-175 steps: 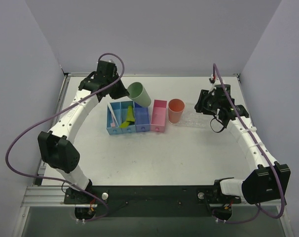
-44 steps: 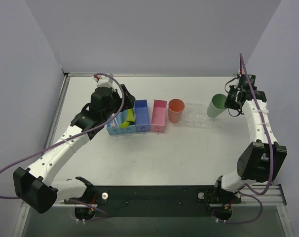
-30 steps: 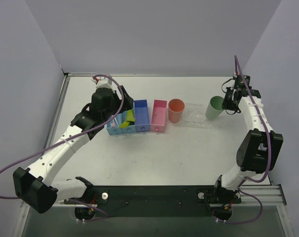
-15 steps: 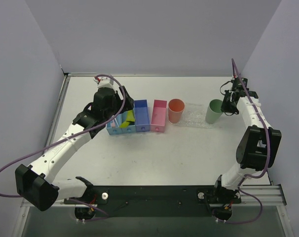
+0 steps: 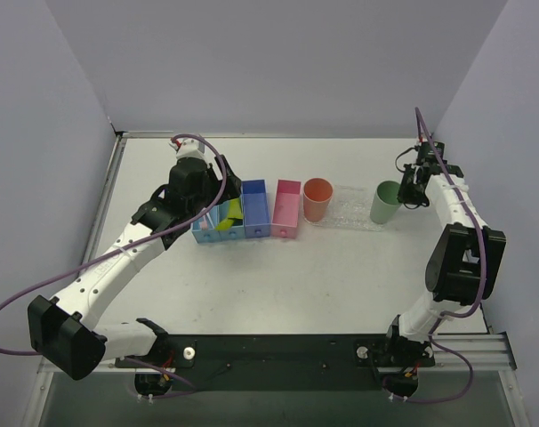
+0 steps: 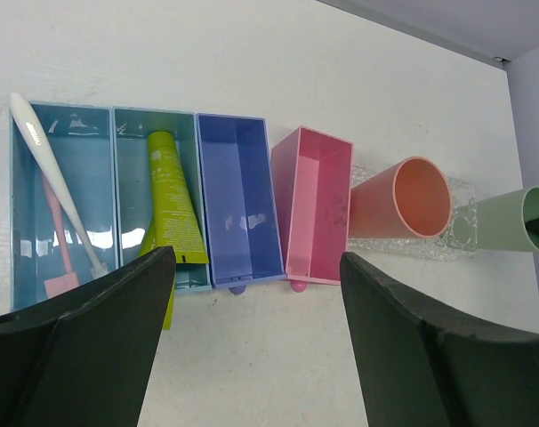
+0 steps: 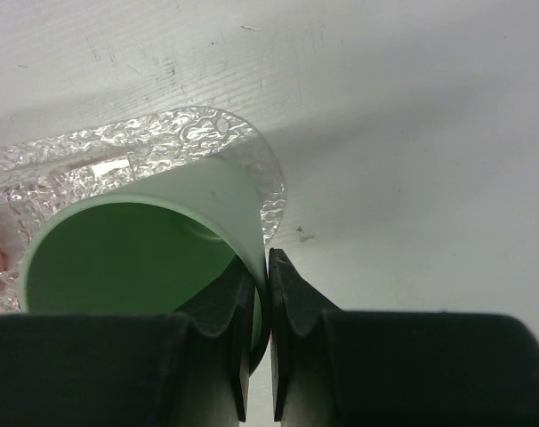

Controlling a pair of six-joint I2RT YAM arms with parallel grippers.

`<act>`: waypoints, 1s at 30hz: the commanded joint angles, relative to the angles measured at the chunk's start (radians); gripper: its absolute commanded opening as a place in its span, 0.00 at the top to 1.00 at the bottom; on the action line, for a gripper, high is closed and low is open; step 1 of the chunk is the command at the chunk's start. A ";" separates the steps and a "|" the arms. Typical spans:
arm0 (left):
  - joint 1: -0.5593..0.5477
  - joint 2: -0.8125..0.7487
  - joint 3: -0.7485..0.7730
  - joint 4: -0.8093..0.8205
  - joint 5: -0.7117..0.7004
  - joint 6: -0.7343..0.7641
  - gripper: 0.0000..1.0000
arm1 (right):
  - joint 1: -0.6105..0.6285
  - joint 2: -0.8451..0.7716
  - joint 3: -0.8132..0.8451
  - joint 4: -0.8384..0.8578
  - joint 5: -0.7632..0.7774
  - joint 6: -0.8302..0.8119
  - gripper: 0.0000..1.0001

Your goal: Prepare toiletry sets of a toothbrush and toothpaste on the tray

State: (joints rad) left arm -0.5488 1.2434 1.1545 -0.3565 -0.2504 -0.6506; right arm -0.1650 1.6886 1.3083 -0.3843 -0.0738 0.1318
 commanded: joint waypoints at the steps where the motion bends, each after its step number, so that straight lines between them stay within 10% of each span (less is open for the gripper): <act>1: -0.002 -0.015 0.045 0.011 -0.003 0.002 0.15 | -0.004 0.010 -0.015 0.015 0.019 -0.006 1.00; 30: -0.002 -0.015 0.040 0.010 0.003 0.005 0.15 | 0.004 0.017 -0.004 0.013 0.039 0.005 0.61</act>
State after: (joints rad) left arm -0.5488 1.2430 1.1545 -0.3565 -0.2504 -0.6506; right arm -0.1627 1.7000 1.2995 -0.3634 -0.0517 0.1299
